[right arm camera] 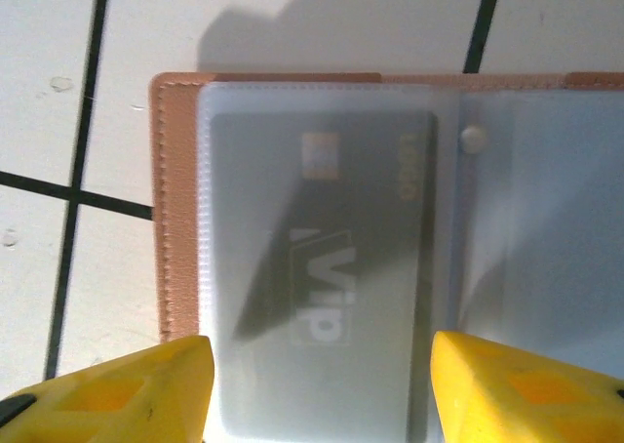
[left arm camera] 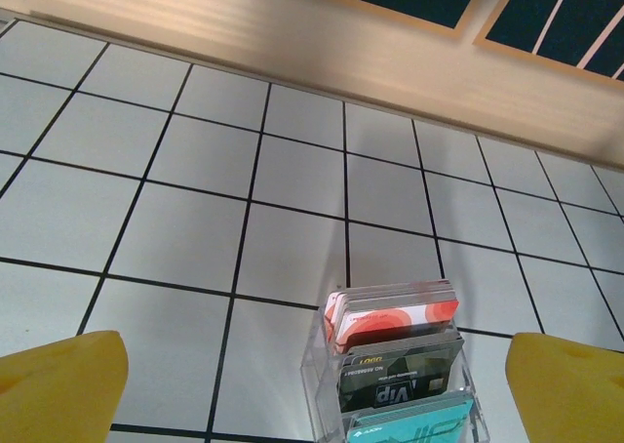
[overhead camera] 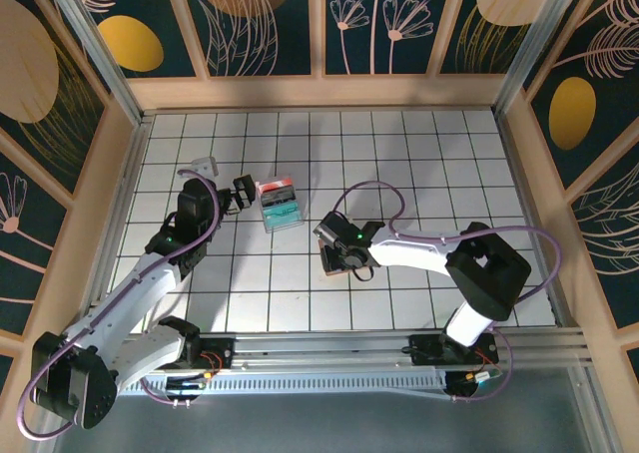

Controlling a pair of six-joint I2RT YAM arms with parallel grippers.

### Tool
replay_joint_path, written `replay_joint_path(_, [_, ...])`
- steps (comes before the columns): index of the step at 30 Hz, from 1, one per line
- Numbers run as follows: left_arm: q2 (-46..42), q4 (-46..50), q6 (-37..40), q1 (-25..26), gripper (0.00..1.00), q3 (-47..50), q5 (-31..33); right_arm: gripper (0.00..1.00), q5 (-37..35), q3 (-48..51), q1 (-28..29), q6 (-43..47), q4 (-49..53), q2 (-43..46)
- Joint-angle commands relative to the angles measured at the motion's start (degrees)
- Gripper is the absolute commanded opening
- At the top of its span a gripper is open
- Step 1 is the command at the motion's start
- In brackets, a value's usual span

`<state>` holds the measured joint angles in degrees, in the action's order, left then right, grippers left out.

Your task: Take the credit cards out of the card holder

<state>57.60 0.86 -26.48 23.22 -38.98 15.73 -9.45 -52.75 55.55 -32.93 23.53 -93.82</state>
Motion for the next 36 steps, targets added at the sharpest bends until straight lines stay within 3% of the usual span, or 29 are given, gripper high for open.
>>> replay_joint_path(1, [-0.4,-0.8,-0.6,-0.4,0.99,-0.9,1.5,0.61,-2.9,-2.9,1.5,-0.6,3.2,1.9])
replay_joint_path(26, [-0.3,-0.2,0.5,-0.4,0.99,-0.7,2.3,0.57,-3.2,0.5,1.4,-2.1,1.0,-2.8])
replay_joint_path(33, [-0.3,0.0,0.5,-0.4,0.99,-1.0,2.3,0.4,-1.6,1.1,1.1,-2.2,-0.7,-2.6])
replay_joint_path(36, [-0.3,0.1,0.6,-0.4,0.99,-1.4,2.0,0.38,-1.3,0.7,1.1,-2.1,-1.0,-2.4])
